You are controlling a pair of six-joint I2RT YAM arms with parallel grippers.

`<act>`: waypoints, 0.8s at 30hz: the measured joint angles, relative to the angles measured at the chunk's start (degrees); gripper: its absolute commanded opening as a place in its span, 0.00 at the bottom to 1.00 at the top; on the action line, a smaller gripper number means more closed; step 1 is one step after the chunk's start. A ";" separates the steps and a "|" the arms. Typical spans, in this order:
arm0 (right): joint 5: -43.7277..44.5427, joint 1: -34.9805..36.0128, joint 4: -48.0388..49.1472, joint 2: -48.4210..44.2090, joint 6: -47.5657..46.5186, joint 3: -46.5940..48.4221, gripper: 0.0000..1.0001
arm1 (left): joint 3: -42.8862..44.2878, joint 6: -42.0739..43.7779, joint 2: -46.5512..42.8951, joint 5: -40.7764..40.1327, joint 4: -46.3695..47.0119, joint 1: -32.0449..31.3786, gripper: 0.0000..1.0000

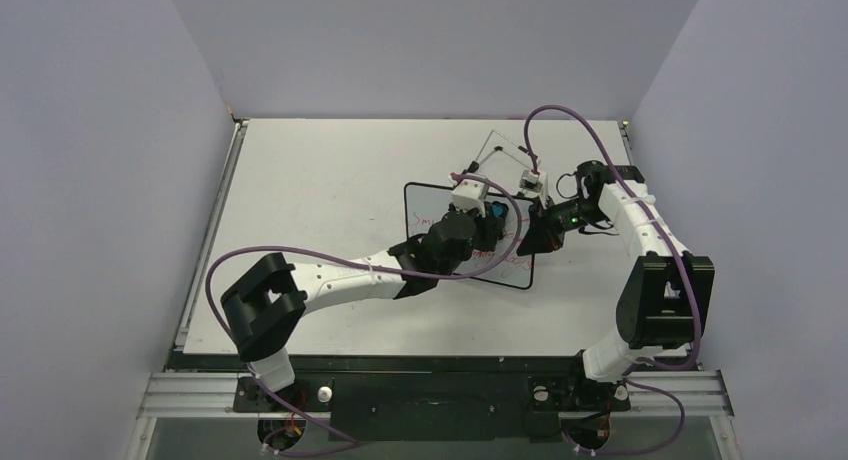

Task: Erase the whiteboard
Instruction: Erase the whiteboard at the center of the board.

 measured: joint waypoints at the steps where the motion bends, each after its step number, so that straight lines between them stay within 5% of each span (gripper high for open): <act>1: 0.00 0.02 0.02 0.00 -0.02 0.00 0.00 | -0.09 -0.15 -0.11 0.11 0.00 0.15 0.00; 14: -0.85 0.02 0.59 0.00 1.01 0.00 0.00 | 5.09 3.85 -0.96 0.33 -8.57 4.20 0.00; 24: -0.85 -0.61 -0.11 0.00 1.42 0.00 0.00 | 5.09 3.96 0.68 -1.70 -5.60 2.08 0.00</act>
